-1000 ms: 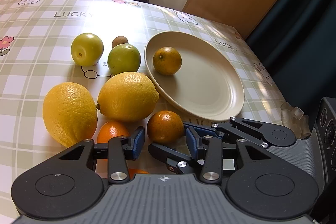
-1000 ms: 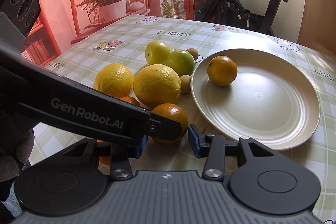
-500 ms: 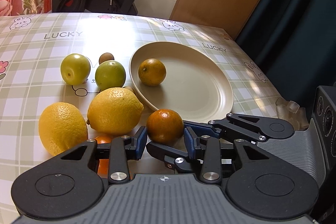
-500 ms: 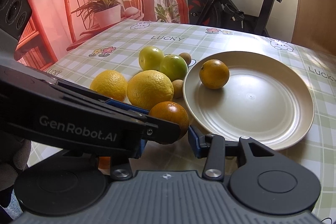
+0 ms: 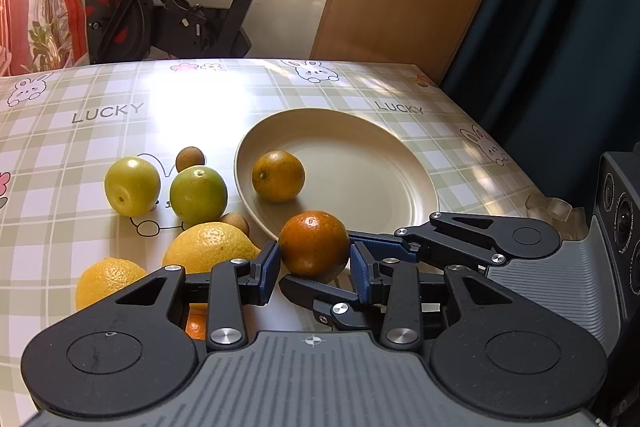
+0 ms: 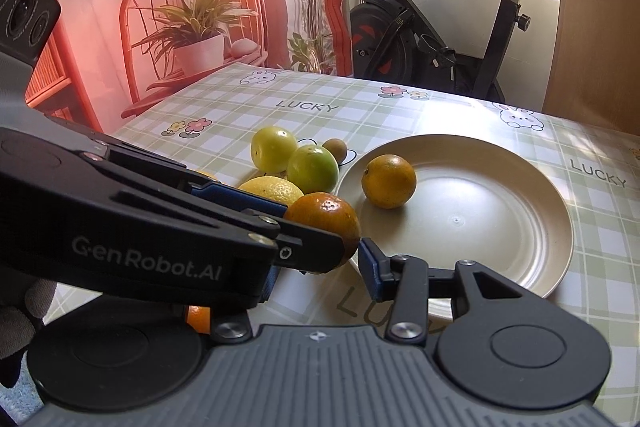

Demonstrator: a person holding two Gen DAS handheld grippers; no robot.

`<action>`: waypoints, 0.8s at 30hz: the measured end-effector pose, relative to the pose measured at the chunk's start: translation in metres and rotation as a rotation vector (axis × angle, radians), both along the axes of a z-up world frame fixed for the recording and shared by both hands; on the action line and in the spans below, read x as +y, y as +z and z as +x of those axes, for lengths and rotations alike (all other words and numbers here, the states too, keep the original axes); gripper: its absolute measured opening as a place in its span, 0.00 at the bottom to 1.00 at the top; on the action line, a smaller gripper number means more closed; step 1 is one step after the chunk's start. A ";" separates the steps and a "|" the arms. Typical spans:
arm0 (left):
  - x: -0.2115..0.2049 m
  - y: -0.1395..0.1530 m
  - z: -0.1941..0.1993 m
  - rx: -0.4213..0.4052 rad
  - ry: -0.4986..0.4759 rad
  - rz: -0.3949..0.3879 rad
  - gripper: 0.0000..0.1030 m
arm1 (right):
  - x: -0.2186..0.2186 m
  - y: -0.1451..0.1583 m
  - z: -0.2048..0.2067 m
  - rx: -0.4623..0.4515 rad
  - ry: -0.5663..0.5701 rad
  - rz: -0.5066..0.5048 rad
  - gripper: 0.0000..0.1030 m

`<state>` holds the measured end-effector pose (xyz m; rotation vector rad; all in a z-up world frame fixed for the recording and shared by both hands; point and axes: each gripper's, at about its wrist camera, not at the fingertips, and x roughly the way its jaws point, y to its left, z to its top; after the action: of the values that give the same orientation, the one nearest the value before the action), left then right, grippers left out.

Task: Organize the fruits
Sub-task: 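Carry the second orange onto the plate and open the left gripper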

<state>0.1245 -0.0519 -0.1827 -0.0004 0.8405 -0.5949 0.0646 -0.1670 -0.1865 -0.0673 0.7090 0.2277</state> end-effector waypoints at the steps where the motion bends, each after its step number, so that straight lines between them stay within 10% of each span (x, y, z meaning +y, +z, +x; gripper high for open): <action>1: 0.000 0.000 0.002 -0.003 -0.001 0.002 0.39 | -0.001 0.000 0.003 0.001 0.001 -0.003 0.44; 24: -0.020 -0.007 0.050 0.013 0.025 0.034 0.39 | -0.026 -0.010 0.055 0.034 -0.053 0.033 0.44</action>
<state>0.1743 -0.0714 -0.1897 0.0163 0.8622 -0.5577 0.1194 -0.1932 -0.1963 -0.0126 0.7395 0.1899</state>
